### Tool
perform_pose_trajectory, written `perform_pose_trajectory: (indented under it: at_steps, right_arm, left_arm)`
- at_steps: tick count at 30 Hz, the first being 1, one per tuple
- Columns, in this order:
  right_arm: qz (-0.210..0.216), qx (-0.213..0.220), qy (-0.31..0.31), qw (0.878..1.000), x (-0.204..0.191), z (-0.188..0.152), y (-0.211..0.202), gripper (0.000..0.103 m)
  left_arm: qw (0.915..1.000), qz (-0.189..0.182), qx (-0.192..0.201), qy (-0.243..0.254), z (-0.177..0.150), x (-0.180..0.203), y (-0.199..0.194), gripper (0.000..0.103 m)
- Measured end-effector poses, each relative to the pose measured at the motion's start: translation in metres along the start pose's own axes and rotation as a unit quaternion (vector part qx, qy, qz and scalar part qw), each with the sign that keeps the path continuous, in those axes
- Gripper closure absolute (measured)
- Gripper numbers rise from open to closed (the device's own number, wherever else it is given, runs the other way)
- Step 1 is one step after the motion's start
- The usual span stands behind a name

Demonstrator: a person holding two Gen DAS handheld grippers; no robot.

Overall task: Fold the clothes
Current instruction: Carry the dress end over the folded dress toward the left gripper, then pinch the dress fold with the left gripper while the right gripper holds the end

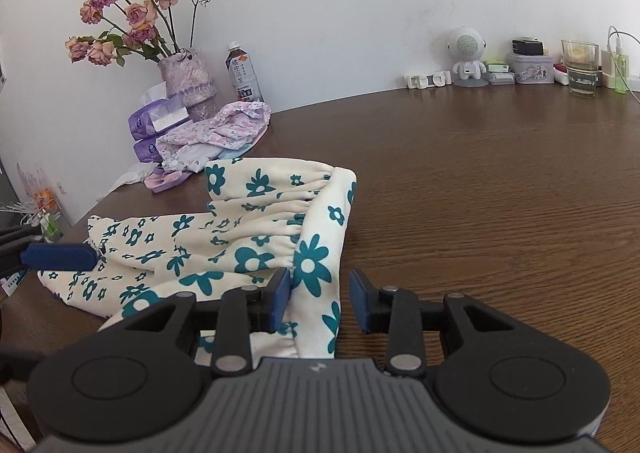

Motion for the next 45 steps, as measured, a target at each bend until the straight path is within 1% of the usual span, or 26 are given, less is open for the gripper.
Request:
perform_pose_trajectory:
  at_steps: [1, 3, 4, 5, 6, 7, 8, 10, 11, 12, 16, 17, 20, 21, 22, 23, 25, 29, 30, 33, 36, 38, 39, 40, 41, 45]
  right_arm:
    - [0.001, 0.001, 0.000, 1.000, 0.000, 0.000, 0.000, 0.069]
    - [0.005, 0.007, -0.004, 1.000, 0.000, 0.001, -0.005, 0.069]
    - [0.006, 0.010, -0.007, 1.000, 0.000, 0.001, -0.008, 0.069]
    - [0.007, 0.013, -0.020, 1.000, 0.001, 0.002, -0.014, 0.067]
    - [0.006, 0.017, -0.035, 0.999, 0.001, 0.002, -0.021, 0.066]
    - [0.006, 0.020, -0.050, 0.999, 0.001, 0.002, -0.027, 0.066]
    - [0.007, 0.018, -0.074, 0.997, 0.000, 0.001, -0.033, 0.066]
    - [0.011, 0.010, -0.130, 0.991, -0.004, -0.003, -0.043, 0.064]
    - [0.014, 0.003, -0.160, 0.987, -0.008, -0.007, -0.046, 0.061]
    - [0.015, -0.003, -0.190, 0.982, -0.014, -0.010, -0.046, 0.061]
    - [-0.013, -0.001, -0.292, 0.956, -0.042, -0.019, -0.034, 0.061]
    - [-0.016, -0.001, -0.302, 0.953, -0.046, -0.019, -0.031, 0.061]
    - [-0.023, 0.000, -0.318, 0.948, -0.053, -0.020, -0.025, 0.063]
    - [-0.025, 0.001, -0.323, 0.946, -0.055, -0.020, -0.023, 0.067]
    - [-0.028, 0.001, -0.329, 0.944, -0.058, -0.020, -0.020, 0.082]
    - [-0.030, 0.001, -0.334, 0.942, -0.060, -0.021, -0.018, 0.090]
    - [-0.035, 0.002, -0.345, 0.938, -0.065, -0.021, -0.014, 0.094]
    - [-0.044, 0.012, -0.363, 0.931, -0.070, -0.023, -0.015, 0.094]
    - [-0.043, 0.007, -0.367, 0.929, -0.070, -0.024, -0.013, 0.094]
    - [-0.043, -0.008, -0.374, 0.926, -0.069, -0.030, -0.006, 0.094]
    - [-0.041, -0.009, -0.372, 0.927, -0.068, -0.032, -0.003, 0.093]
    - [-0.037, -0.009, -0.368, 0.929, -0.066, -0.032, -0.004, 0.088]
    - [-0.035, -0.011, -0.367, 0.929, -0.066, -0.032, -0.005, 0.085]
    - [-0.033, -0.013, -0.367, 0.929, -0.065, -0.033, -0.006, 0.078]
    - [-0.032, -0.014, -0.367, 0.930, -0.065, -0.033, -0.007, 0.075]
    - [-0.025, -0.021, -0.367, 0.930, -0.063, -0.034, -0.011, 0.075]
  left_arm:
    - [0.9998, 0.012, -0.013, 0.010, -0.001, 0.002, 0.009, 0.020]
    - [0.9984, 0.035, -0.034, 0.028, -0.005, 0.004, 0.025, 0.030]
    - [0.9974, 0.044, -0.043, 0.036, -0.007, 0.003, 0.032, 0.046]
    - [0.9970, 0.047, -0.047, 0.040, -0.007, 0.001, 0.035, 0.065]
    - [0.9966, 0.049, -0.050, 0.043, -0.007, -0.001, 0.038, 0.075]
    - [0.9968, 0.049, -0.048, 0.040, -0.007, -0.004, 0.039, 0.092]
    - [0.9971, 0.049, -0.046, 0.037, -0.006, -0.007, 0.040, 0.095]
    - [0.9976, 0.049, -0.035, 0.033, -0.004, -0.012, 0.038, 0.098]
    - [0.9976, 0.050, -0.031, 0.036, -0.003, -0.012, 0.037, 0.098]
    - [0.9975, 0.051, -0.027, 0.040, -0.001, -0.011, 0.036, 0.098]
    - [0.9971, 0.061, -0.017, 0.042, 0.000, -0.011, 0.032, 0.098]
    - [0.9971, 0.063, -0.016, 0.039, -0.001, -0.012, 0.031, 0.098]
    - [0.9974, 0.064, -0.011, 0.033, -0.001, -0.013, 0.026, 0.098]
    - [0.9974, 0.063, -0.009, 0.032, -0.001, -0.013, 0.025, 0.098]
    - [0.9975, 0.062, -0.008, 0.032, -0.001, -0.013, 0.024, 0.098]
    - [0.9975, 0.063, -0.010, 0.030, -0.002, -0.014, 0.025, 0.098]
    - [0.9976, 0.064, -0.013, 0.025, -0.004, -0.016, 0.026, 0.098]
    - [0.9979, 0.062, -0.018, 0.013, -0.009, -0.019, 0.028, 0.098]
    - [0.9978, 0.062, -0.022, 0.010, -0.011, -0.020, 0.029, 0.098]
    - [0.9972, 0.067, -0.033, 0.002, -0.018, -0.025, 0.033, 0.089]
    - [0.9974, 0.066, -0.031, -0.001, -0.020, -0.029, 0.033, 0.088]
    - [0.9974, 0.063, -0.033, 0.000, -0.020, -0.031, 0.034, 0.096]
    - [0.9974, 0.062, -0.035, 0.000, -0.020, -0.032, 0.035, 0.097]
    - [0.9974, 0.061, -0.037, 0.000, -0.021, -0.033, 0.036, 0.097]
    - [0.9974, 0.060, -0.039, -0.006, -0.021, -0.034, 0.037, 0.097]
    - [0.9974, 0.057, -0.042, -0.015, -0.021, -0.036, 0.038, 0.096]
Point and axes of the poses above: each gripper's, at about its wrist camera, not at the fingertips, and y roughly the way its jaws point, x to its right, z to its top, the point moved 2 cm from there along y, roughly the way its jaws point, and after that the axes turned 3 degrees about x, right-handed, at the moved point
